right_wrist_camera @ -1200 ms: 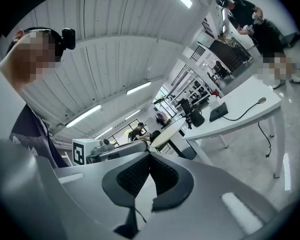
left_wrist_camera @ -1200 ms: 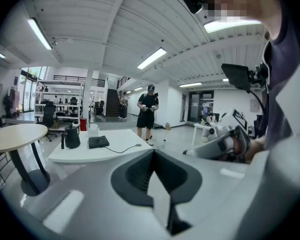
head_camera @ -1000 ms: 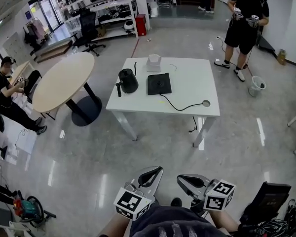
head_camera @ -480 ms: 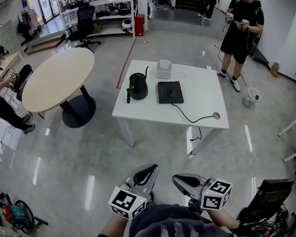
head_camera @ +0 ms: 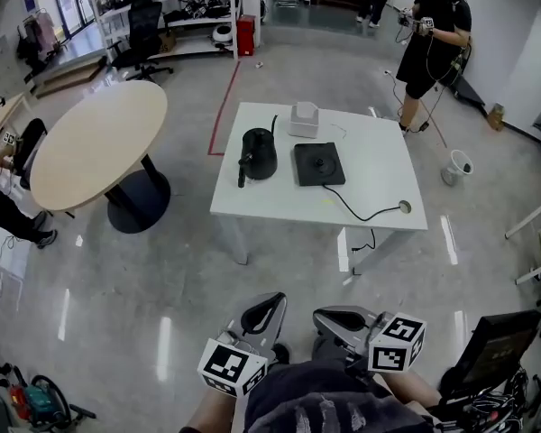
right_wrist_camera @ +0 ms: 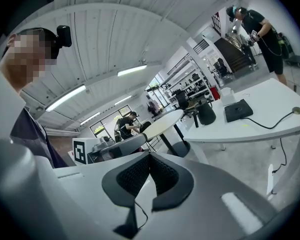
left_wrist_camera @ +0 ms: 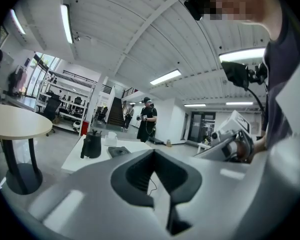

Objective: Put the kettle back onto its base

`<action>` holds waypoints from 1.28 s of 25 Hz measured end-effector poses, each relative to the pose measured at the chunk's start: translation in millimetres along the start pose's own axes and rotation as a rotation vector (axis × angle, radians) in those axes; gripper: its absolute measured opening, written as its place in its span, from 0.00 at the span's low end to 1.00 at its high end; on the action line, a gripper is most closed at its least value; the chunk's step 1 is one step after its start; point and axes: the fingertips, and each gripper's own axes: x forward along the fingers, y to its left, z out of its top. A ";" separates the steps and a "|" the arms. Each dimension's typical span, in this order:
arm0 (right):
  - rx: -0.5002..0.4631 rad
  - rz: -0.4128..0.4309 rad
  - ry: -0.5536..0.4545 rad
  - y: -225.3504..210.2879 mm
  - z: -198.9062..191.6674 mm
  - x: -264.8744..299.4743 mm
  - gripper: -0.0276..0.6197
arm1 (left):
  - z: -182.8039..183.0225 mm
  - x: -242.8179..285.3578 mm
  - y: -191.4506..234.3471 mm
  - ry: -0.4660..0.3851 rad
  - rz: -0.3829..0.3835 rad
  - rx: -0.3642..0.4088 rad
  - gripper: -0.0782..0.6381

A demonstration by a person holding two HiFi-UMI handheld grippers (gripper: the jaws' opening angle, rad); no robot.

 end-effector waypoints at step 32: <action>0.117 0.218 -0.033 -224.1 109.4 -25.3 0.05 | 34.3 224.5 32.8 0.199 0.225 0.135 0.11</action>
